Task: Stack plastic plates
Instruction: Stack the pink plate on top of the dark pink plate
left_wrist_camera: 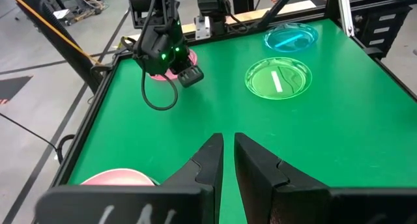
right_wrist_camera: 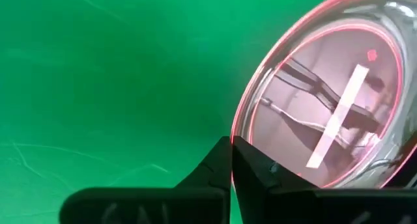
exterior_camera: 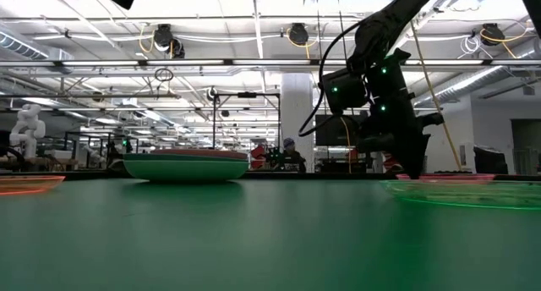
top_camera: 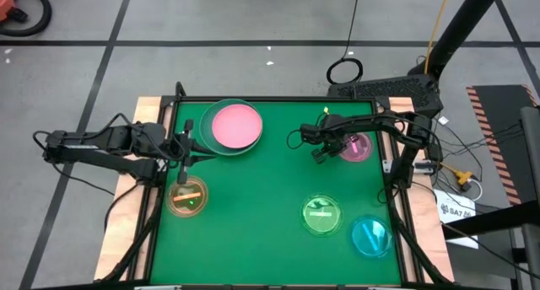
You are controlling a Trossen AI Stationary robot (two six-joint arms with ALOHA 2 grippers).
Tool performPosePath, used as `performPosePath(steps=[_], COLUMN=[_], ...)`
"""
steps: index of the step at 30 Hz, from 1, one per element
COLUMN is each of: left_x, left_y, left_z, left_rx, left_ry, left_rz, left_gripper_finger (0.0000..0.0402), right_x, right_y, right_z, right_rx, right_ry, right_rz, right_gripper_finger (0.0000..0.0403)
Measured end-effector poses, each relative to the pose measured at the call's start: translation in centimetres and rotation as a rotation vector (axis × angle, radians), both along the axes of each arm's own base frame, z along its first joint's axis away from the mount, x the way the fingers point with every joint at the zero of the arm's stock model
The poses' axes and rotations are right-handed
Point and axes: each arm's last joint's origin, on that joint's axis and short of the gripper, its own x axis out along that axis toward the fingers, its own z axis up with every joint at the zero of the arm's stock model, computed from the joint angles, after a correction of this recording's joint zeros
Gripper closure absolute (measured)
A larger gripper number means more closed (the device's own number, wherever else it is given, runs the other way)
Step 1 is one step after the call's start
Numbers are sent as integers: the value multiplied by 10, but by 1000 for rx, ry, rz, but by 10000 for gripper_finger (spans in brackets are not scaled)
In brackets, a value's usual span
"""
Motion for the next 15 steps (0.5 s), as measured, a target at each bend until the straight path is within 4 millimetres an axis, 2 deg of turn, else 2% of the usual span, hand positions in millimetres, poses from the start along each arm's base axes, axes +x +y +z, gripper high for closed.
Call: performPosePath(steps=[15], left_x=[0], left_y=[0], left_z=[0], left_rx=[1], left_ry=[0], left_rz=[-1], left_gripper_finger=[355], right_x=[-2], right_y=[2], right_z=[1], right_rx=[27], right_ry=[32], right_rz=[63], right_gripper_finger=[402])
